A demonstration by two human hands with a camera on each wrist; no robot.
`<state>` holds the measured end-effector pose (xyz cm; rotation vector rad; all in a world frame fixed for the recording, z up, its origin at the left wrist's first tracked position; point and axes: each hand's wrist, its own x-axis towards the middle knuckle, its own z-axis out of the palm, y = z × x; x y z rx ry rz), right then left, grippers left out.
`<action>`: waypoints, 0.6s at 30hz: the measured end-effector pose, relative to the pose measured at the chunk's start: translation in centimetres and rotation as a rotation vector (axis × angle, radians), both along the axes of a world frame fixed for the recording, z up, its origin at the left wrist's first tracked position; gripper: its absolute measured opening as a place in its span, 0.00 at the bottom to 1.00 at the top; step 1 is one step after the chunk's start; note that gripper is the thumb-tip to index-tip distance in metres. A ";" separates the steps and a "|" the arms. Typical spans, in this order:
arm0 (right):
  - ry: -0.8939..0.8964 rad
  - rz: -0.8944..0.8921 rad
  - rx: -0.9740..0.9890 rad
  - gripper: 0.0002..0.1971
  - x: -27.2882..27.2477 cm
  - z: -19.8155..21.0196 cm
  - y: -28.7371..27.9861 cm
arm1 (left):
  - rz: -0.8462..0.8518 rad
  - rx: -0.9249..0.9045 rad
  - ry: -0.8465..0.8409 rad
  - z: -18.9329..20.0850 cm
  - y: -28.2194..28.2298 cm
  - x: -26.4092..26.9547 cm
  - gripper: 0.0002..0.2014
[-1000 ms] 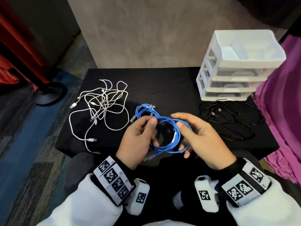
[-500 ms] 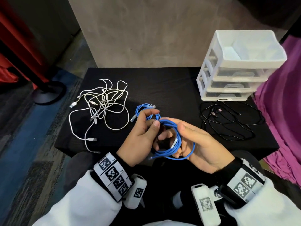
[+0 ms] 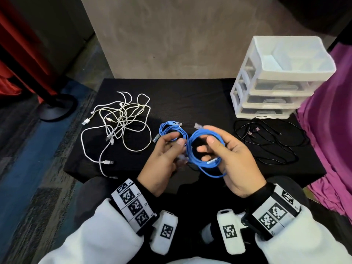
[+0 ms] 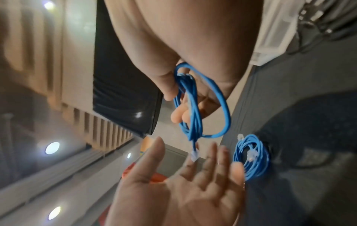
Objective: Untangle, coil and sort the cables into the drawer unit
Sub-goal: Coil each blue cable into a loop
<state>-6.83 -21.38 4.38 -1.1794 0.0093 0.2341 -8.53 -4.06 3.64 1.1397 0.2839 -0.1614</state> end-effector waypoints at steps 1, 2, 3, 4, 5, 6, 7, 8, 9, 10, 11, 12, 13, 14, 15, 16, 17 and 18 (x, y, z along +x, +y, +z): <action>0.034 -0.032 0.067 0.17 0.2 0.1 0.0 | -0.001 -0.046 0.056 -0.3 -0.1 -0.1 0.22; 0.065 -0.049 0.125 0.18 0.2 0.4 0.1 | -0.034 -0.095 0.109 -0.5 -0.2 -0.3 0.22; 0.092 -0.059 0.166 0.18 0.2 0.5 0.3 | -0.091 -0.162 0.159 -0.5 -0.4 -0.6 0.21; 0.115 -0.066 0.193 0.19 0.2 0.7 0.5 | -0.142 -0.234 0.198 -0.5 -0.5 -0.7 0.21; 0.134 -0.070 0.207 0.20 0.1 0.7 0.7 | -0.161 -0.283 0.221 -0.4 -0.7 -0.8 0.22; 0.149 -0.072 0.211 0.20 0.1 0.6 0.9 | -0.147 -0.308 0.229 -0.3 -0.9 -0.7 0.21; 0.170 -0.074 0.213 0.22 0.1 0.5 1.0 | -0.110 -0.319 0.230 -0.1 -1.0 -0.5 0.17; 0.203 -0.075 0.223 0.25 0.0 0.4 0.9 | -0.070 -0.330 0.230 0.0 -1.0 -0.3 0.13; 0.243 -0.078 0.232 0.27 0.1 0.2 0.8 | -0.039 -0.351 0.229 0.0 -1.1 -0.2 0.09; 0.277 -0.079 0.231 0.29 0.1 0.1 0.7 | -0.019 -0.367 0.234 0.1 -1.2 -0.1 0.08; 0.302 -0.088 0.214 0.28 0.1 0.0 0.5 | -0.012 -0.363 0.238 0.2 -1.4 -0.1 0.08; 0.319 -0.105 0.187 0.25 0.2 -0.1 0.4 | -0.012 -0.341 0.234 0.2 -1.6 0.0 0.08; 0.329 -0.137 0.159 0.20 0.4 -0.3 0.3 | -0.013 -0.315 0.223 0.1 -1.7 -0.1 0.09; 0.335 -0.186 0.144 0.16 0.6 -0.4 0.0 | -0.012 -0.290 0.207 0.0 -1.8 -0.1 0.09; 0.335 -0.246 0.143 0.13 1.1 -0.5 -0.6 | -0.012 -0.269 0.195 0.0 -1.8 -0.1 0.10; 0.332 -0.301 0.156 0.12 1.6 -0.5 -1.5 | -0.014 -0.251 0.192 0.0 -1.6 -0.2 0.11; 0.328 -0.341 0.173 0.11 2.2 -0.3 -2.4 | -0.021 -0.233 0.197 0.0 -1.3 -0.3 0.11; 0.320 -0.366 0.183 0.11 2.7 0.0 -3.3 | -0.037 -0.212 0.204 -0.1 -0.9 -0.3 0.11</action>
